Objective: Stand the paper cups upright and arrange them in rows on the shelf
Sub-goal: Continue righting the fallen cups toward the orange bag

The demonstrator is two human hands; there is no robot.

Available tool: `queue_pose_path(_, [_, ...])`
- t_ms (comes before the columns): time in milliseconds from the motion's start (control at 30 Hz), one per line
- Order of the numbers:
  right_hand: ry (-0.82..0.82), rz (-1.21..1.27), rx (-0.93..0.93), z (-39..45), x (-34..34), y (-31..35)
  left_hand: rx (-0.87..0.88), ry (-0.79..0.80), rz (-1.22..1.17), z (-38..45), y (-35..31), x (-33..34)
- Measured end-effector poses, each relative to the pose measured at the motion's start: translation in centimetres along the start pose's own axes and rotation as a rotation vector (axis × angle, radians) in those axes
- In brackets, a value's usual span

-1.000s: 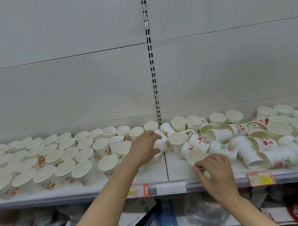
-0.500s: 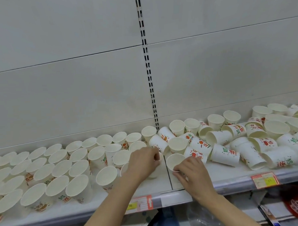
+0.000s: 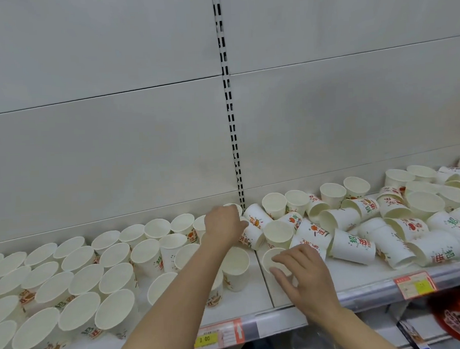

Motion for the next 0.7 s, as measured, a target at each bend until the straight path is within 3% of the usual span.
queue_pose_path(167, [-0.039, -0.045, -0.065, 2.7, -0.3, -1.0, -0.087, 0.080, 0.115, 1.3, -1.0, 3.1])
queue_pose_path(367, [-0.049, -0.049, -0.106, 8.1, 1.6, -4.7, -0.170, 0.047, -0.023, 1.0, -0.4, 2.8])
queue_pose_path(500, [0.080, -0.022, -0.053, 11.3, 4.5, -7.3, -0.254, 0.030, -0.246, 0.1, 1.4, 2.3])
queue_pose_path(700, [0.344, -0.038, -0.079, 13.7, 9.6, -8.2, -0.151, -0.091, -0.197, -1.7, 1.4, 2.4])
Point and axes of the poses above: each hand's wrist, its own z-axis towards the middle knuckle, its own x-axis out of the palm, y = z × x, the point moved 8 cm from there along z, towards the middle knuckle, and after that the axes turned 6 degrees about -z, right-handed, at the moved point
